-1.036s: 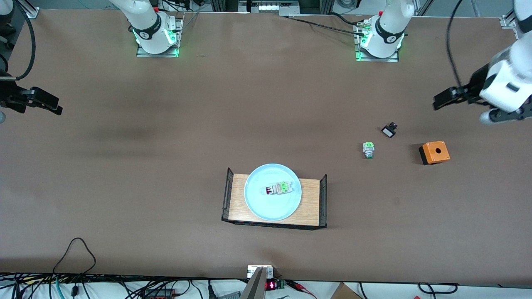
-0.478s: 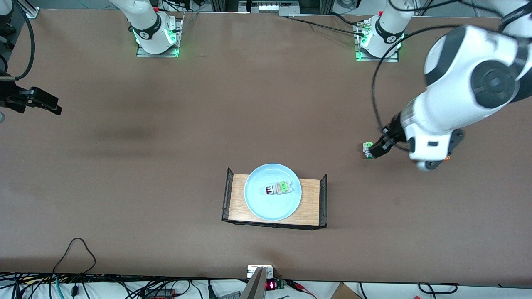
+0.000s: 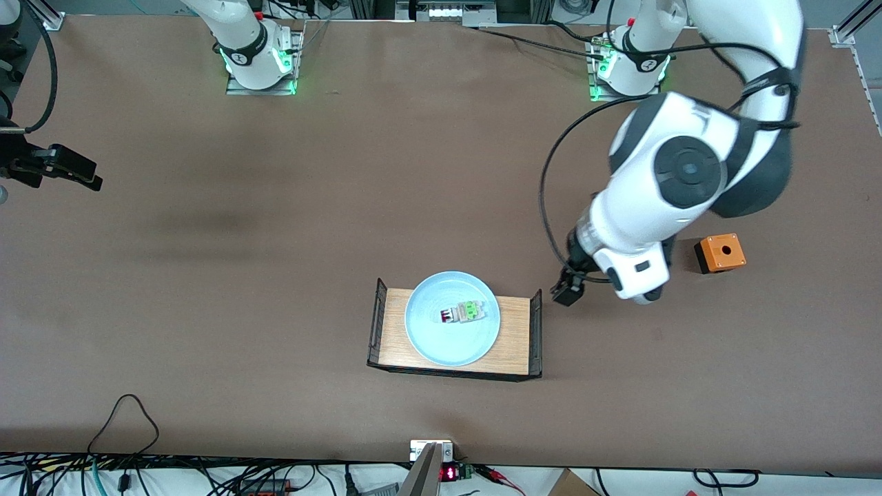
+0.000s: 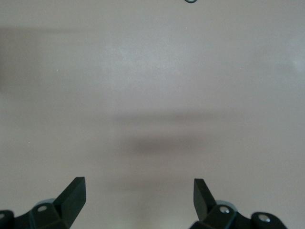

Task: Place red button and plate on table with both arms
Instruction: 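Move the left gripper over the light-blue plate on the tray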

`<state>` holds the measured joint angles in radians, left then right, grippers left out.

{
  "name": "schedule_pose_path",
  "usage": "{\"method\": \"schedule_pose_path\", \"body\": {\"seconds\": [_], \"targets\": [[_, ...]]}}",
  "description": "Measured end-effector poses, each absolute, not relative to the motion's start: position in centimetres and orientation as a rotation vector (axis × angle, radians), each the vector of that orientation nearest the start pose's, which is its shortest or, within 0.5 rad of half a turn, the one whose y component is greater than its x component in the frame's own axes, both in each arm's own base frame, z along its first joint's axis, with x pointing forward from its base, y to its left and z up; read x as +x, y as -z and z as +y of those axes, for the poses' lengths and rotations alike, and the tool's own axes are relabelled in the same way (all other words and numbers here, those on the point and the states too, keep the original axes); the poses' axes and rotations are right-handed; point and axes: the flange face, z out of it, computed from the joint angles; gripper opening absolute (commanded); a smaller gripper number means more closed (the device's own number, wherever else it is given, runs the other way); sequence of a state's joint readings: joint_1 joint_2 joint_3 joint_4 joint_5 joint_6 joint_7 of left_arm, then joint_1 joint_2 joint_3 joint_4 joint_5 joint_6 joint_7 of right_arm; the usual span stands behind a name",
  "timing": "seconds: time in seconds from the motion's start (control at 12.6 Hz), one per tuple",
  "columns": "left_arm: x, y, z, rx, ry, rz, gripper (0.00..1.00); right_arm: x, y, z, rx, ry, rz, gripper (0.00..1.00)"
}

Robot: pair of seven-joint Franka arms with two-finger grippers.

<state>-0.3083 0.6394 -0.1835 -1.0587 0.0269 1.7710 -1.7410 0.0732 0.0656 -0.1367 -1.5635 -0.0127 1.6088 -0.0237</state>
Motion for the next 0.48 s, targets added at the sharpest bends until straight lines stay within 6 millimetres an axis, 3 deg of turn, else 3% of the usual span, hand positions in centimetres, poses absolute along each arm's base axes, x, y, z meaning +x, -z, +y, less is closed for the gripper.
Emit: {"method": "schedule_pose_path", "body": {"seconds": [0.16, 0.48], "targets": [[68.0, -45.8, -34.1, -2.547, 0.043, -2.071, 1.0, 57.6, -59.4, -3.5, -3.162, -0.033, 0.062, 1.0], [67.3, -41.8, -40.9, -2.526, 0.276, -2.183, 1.0, 57.6, -59.5, -3.6, -3.162, -0.033, 0.062, 1.0]]}}
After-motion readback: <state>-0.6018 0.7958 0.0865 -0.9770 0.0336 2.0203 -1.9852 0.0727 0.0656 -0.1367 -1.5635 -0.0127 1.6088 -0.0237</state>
